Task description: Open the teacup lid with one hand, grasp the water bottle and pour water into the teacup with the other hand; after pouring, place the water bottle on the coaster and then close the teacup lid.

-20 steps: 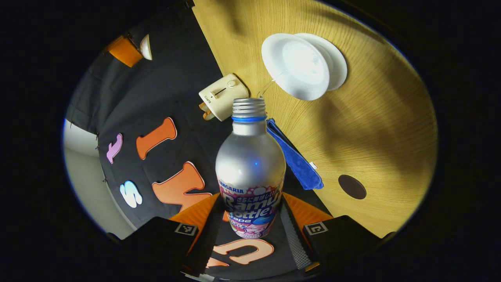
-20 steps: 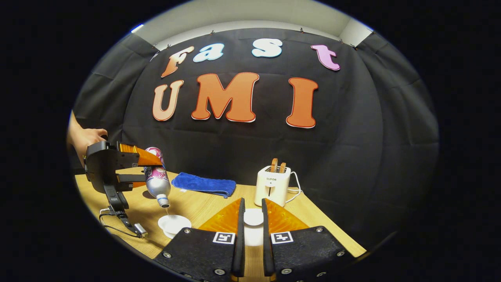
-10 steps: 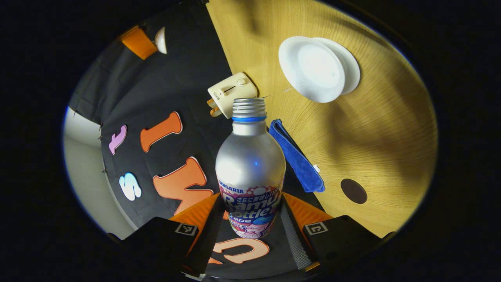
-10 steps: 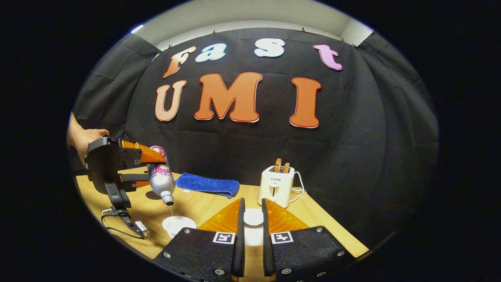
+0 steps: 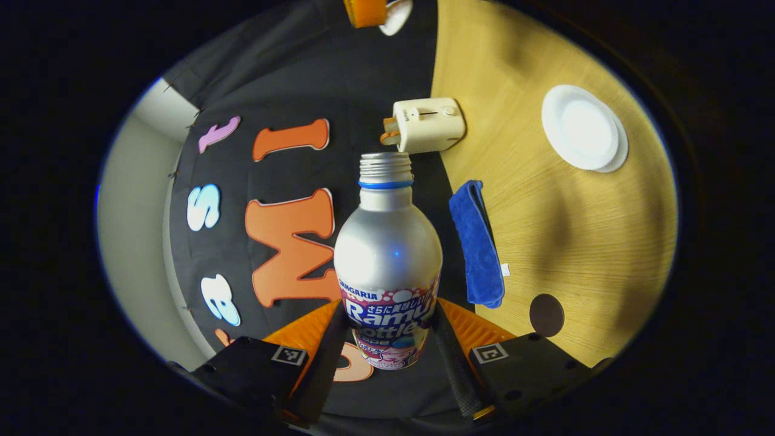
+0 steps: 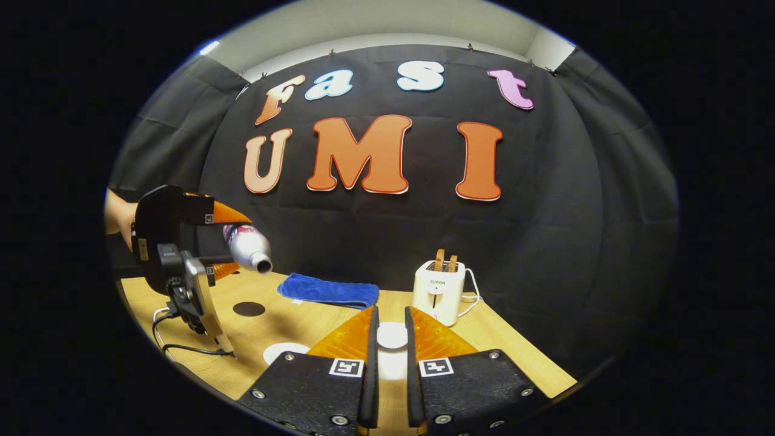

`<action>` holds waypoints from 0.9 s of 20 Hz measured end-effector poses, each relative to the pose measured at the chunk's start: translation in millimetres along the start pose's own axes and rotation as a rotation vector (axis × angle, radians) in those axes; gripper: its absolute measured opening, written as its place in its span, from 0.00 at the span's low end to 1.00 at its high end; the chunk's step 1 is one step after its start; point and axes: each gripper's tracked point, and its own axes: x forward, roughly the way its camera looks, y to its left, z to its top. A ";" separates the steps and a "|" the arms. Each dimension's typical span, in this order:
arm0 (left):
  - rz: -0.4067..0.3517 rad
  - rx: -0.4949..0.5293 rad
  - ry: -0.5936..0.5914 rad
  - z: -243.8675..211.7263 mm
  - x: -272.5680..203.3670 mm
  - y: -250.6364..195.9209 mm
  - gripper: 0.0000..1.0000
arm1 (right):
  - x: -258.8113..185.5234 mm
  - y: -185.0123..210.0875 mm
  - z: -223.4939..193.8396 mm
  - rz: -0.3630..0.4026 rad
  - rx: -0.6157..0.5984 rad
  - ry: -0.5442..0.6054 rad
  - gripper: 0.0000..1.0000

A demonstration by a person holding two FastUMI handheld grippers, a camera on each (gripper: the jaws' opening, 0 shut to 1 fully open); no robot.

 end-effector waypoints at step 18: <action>0.229 -1.164 0.153 -120.1 14.9 22.2 0.83 | 37.5 111.2 -46.5 0.153 0.017 0.070 0.19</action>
